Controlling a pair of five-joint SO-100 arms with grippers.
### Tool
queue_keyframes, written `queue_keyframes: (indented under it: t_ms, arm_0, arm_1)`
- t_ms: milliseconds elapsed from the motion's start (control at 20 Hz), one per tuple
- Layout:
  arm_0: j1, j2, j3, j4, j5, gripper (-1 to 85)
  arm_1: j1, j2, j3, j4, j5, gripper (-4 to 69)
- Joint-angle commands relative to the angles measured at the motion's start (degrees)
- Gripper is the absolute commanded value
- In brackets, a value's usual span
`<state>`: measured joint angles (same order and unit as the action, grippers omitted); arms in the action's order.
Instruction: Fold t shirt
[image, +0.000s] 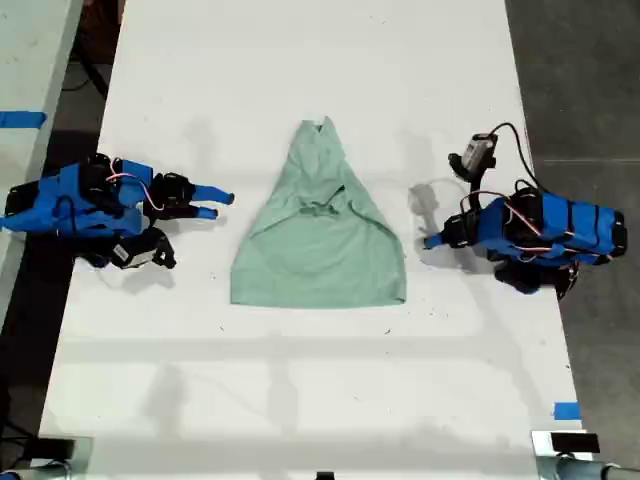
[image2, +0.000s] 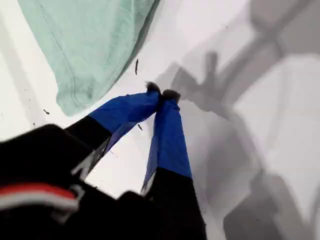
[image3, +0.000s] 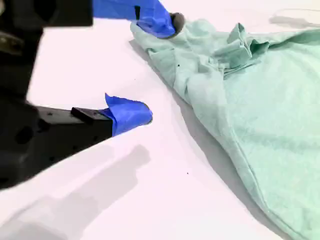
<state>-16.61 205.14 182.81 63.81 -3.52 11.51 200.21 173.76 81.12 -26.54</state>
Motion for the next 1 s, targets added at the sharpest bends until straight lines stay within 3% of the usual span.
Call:
queue_keyframes:
  t_ms: [0, 250, 500, 750, 950]
  arm_0:
    - [-5.5, 0.4, 0.9, -1.2, 1.7, -0.1]
    - [-5.4, 0.4, 0.9, -1.2, 1.6, -0.1]
    - [-5.5, 0.4, 0.9, -1.2, 1.6, -0.1]
    - [-4.9, 0.4, 0.9, -1.2, 1.6, -0.1]
    - [-4.7, 0.4, 1.0, -1.2, 1.6, -0.1]
  arm_1:
    - [-0.3, 0.3, 2.5, -1.0, 6.5, 2.3]
    - [-0.6, 0.3, 0.7, 0.4, 7.7, 6.0]
    - [-3.6, -6.9, -13.5, 4.7, 9.4, 13.7]
    - [-9.6, -45.4, -33.4, -2.7, 17.4, 16.9]
    - [-12.7, -64.2, -38.5, -9.8, 22.8, 19.4]
